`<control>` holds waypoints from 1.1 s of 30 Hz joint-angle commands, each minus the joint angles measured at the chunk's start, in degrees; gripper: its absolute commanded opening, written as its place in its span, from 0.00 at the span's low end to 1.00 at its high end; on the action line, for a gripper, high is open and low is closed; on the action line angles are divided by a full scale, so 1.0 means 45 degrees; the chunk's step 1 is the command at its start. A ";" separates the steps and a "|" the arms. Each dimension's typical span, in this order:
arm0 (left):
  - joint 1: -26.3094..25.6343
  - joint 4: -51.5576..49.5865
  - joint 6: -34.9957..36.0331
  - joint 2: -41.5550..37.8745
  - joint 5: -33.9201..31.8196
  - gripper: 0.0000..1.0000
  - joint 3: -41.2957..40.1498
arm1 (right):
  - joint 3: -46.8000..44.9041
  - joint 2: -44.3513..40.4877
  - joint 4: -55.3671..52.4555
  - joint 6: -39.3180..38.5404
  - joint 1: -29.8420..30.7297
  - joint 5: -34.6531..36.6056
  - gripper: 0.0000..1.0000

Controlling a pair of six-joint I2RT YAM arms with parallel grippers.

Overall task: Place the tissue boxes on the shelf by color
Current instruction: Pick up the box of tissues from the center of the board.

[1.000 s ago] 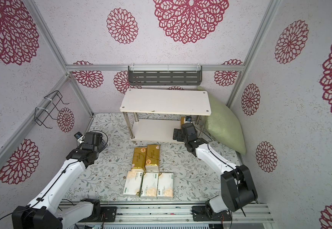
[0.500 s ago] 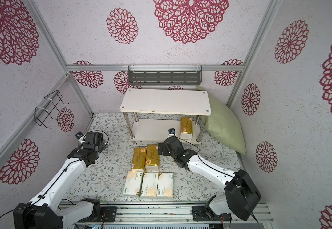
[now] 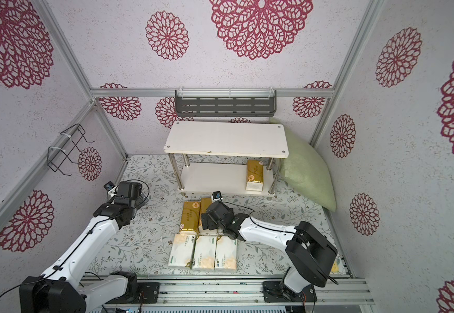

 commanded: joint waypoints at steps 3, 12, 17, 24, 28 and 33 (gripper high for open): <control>-0.0106 0.0145 0.0033 -0.0085 -0.0149 0.97 -0.0175 | 0.0603 0.0343 0.0329 0.0488 0.0256 -0.0013 0.99; -0.0107 0.0134 0.0072 -0.0142 -0.0155 0.97 -0.0202 | 0.1045 0.1134 0.0050 0.1076 0.0502 0.0144 0.99; -0.0112 0.0130 0.0116 -0.0125 -0.0145 0.97 -0.0183 | 0.1391 0.1592 -0.0089 0.1175 0.0589 0.0238 0.99; -0.0122 0.0149 0.0169 -0.0115 -0.0150 0.97 -0.0124 | 0.1758 0.2162 -0.0738 0.1343 0.0640 0.0722 0.99; -0.0122 0.0150 0.0189 -0.0100 -0.0146 0.97 -0.0105 | 0.1687 0.2208 -0.0963 0.1468 0.0673 0.0807 0.99; -0.0124 0.0225 0.0177 -0.0010 -0.0090 0.97 -0.0017 | 0.1524 0.1960 -0.1340 0.1433 0.0674 0.1167 0.99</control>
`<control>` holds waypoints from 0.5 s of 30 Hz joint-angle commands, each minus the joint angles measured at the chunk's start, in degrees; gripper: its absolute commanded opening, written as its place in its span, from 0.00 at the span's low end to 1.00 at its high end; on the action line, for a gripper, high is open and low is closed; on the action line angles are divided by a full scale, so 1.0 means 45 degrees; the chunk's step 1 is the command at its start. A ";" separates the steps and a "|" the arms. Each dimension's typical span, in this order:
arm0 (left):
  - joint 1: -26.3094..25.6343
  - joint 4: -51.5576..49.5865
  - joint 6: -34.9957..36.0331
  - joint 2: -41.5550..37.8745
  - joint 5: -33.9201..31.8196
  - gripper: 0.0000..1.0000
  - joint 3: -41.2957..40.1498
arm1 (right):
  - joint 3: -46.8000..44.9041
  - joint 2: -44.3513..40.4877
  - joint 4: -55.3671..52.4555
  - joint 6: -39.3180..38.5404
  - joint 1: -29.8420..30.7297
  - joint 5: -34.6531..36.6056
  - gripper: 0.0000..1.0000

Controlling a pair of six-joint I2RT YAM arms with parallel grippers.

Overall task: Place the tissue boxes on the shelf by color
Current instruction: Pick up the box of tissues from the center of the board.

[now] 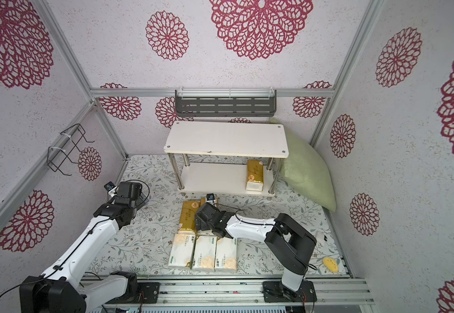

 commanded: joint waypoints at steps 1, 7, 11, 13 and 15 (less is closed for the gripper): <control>-0.0111 0.0223 0.0165 0.0021 -0.0056 0.97 0.0042 | -0.0009 -0.0241 -0.0958 0.0086 0.0065 0.0743 0.99; -0.0114 0.0205 0.0125 0.0051 -0.0007 0.97 0.0125 | -0.0219 -0.0485 -0.1373 -0.0004 -0.0017 0.1248 0.99; -0.0111 0.0158 0.0125 0.0016 -0.0039 0.97 0.0130 | -0.0452 -0.0739 -0.1448 -0.0005 -0.0074 0.1457 0.99; -0.0114 0.0145 0.0125 0.0031 -0.0019 0.97 0.0129 | -0.0484 -0.0823 -0.1584 -0.0013 -0.0095 0.1599 0.99; -0.0097 0.0130 0.0117 0.0012 0.0028 0.98 0.0150 | -0.0540 -0.0952 -0.1643 -0.0002 -0.0128 0.1752 0.99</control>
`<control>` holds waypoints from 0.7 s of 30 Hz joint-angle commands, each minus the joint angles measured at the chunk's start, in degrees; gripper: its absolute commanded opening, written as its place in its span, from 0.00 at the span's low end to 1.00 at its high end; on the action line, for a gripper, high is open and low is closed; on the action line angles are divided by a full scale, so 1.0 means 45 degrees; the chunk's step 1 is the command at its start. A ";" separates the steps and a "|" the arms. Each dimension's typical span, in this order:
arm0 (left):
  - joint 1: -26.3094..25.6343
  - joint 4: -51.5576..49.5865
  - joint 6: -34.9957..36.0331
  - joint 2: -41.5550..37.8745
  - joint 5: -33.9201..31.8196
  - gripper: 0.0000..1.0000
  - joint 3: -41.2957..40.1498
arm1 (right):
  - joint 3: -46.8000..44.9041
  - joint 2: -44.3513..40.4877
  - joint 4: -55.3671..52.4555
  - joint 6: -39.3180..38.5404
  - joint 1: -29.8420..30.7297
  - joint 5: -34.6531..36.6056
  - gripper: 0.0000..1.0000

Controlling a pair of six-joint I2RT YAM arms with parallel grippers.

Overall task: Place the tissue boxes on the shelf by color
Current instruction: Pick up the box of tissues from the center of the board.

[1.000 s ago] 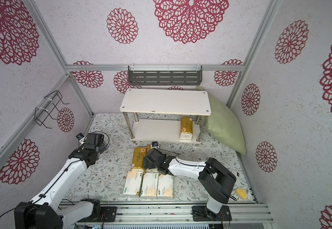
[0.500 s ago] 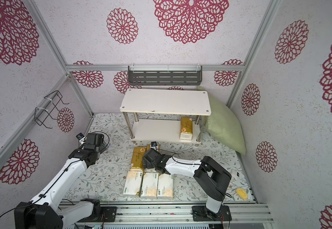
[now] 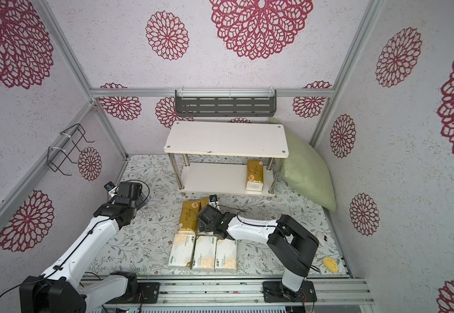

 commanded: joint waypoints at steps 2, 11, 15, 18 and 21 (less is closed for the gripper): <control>-0.0125 0.0130 0.0088 0.0006 0.0013 0.97 0.0111 | -0.0293 -0.0742 -0.0536 -0.0097 -0.0110 0.0661 0.99; -0.0153 0.0052 0.0066 -0.0076 -0.0085 0.97 0.0032 | -0.0364 -0.0313 0.0347 -0.0468 -0.0119 0.0244 0.99; -0.0153 0.0052 0.0086 -0.0105 -0.0170 0.97 -0.0007 | -0.0432 -0.0129 0.0864 -0.0772 -0.0102 0.0282 0.99; -0.0153 0.0052 0.0088 -0.0105 -0.0172 0.97 -0.0007 | -0.0422 0.0004 0.1064 -0.0956 -0.0113 0.0187 0.99; -0.0154 0.0023 0.0087 -0.0124 -0.0185 0.97 -0.0028 | -0.0489 0.0062 0.1235 -0.1038 -0.0111 0.0075 0.98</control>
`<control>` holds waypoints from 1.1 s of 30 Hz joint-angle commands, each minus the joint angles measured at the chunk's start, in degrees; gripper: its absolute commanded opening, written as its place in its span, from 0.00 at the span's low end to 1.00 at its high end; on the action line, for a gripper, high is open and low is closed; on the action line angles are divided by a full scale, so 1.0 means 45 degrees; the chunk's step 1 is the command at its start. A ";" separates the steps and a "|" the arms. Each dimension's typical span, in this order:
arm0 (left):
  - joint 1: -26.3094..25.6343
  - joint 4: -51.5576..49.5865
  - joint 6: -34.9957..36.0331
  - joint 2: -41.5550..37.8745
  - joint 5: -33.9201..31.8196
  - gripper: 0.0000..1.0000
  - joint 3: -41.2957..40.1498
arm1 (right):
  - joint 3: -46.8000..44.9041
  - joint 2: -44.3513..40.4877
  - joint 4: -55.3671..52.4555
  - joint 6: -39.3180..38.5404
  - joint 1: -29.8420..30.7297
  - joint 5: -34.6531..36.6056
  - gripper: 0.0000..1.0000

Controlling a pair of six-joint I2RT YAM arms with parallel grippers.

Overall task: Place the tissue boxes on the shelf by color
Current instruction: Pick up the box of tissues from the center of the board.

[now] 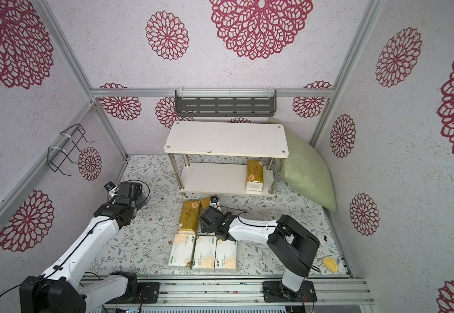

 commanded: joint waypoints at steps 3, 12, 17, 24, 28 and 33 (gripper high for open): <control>-0.0122 0.0037 0.0082 -0.0163 -0.0216 0.97 -0.0075 | -0.0236 0.0019 0.0691 -0.0451 -0.0042 -0.0063 0.95; -0.0139 -0.0002 0.0033 -0.0216 -0.0180 0.97 -0.0066 | -0.0298 -0.0353 0.0532 -0.0637 -0.0029 0.0015 0.89; -0.0139 -0.0002 0.0033 -0.0203 -0.0187 0.97 -0.0046 | -0.0320 -0.1016 0.0336 -0.0842 -0.0030 0.0015 0.86; -0.0139 -0.0021 0.0031 -0.0174 -0.0235 0.97 0.0018 | -0.0315 -0.1688 -0.0117 -0.0907 -0.0027 0.0125 0.83; -0.0157 -0.0009 0.0033 -0.0145 -0.0243 0.97 0.0047 | -0.0245 -0.2063 -0.0418 -0.0914 -0.0030 0.0153 0.81; -0.0158 -0.0041 0.0042 -0.0081 -0.0229 0.97 0.0109 | 0.0004 -0.2678 -0.0886 -0.0882 -0.0062 0.0343 0.80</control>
